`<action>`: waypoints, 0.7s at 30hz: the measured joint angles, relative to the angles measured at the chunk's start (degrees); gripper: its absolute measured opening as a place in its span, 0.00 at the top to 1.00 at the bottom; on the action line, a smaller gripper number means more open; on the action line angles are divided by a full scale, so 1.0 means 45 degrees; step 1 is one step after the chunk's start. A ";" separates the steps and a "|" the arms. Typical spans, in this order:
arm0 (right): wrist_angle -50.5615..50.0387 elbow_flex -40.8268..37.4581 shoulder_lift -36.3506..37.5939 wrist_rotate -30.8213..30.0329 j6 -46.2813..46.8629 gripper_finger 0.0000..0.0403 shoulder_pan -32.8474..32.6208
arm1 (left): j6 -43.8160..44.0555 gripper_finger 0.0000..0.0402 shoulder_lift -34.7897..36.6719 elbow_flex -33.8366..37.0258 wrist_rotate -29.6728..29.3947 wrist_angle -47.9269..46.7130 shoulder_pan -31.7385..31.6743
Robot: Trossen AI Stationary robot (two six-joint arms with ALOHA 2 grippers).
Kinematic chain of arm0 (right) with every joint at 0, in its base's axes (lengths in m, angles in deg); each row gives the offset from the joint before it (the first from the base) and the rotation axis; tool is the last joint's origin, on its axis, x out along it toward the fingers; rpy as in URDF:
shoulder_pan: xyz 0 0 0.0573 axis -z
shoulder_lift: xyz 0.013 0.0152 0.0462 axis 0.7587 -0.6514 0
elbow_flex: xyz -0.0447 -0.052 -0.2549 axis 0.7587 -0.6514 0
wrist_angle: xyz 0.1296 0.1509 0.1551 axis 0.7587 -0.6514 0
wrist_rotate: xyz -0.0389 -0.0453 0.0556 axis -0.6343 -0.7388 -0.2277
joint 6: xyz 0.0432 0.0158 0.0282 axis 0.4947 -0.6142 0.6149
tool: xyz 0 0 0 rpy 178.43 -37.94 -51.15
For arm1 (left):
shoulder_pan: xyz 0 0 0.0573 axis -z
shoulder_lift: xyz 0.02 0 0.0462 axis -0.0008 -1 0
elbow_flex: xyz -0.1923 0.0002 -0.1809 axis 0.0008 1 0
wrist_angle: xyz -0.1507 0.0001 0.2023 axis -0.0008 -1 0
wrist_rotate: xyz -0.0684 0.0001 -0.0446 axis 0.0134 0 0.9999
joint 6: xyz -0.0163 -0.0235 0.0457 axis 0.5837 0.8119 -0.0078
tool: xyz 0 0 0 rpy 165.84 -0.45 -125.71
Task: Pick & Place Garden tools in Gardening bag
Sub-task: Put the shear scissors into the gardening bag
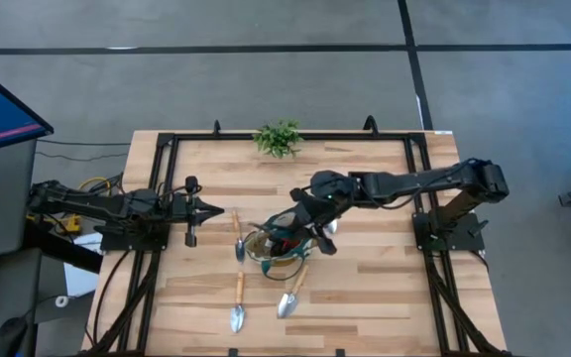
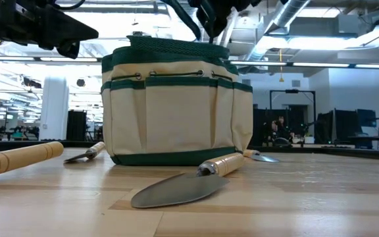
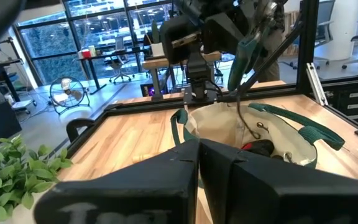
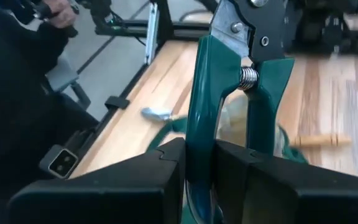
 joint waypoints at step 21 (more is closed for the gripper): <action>-0.0892 -0.0437 -0.1739 0.1083 -0.0542 0.89 0.0981 | 0.0233 1.00 0.0000 -0.0010 -0.0007 0.0010 0.0005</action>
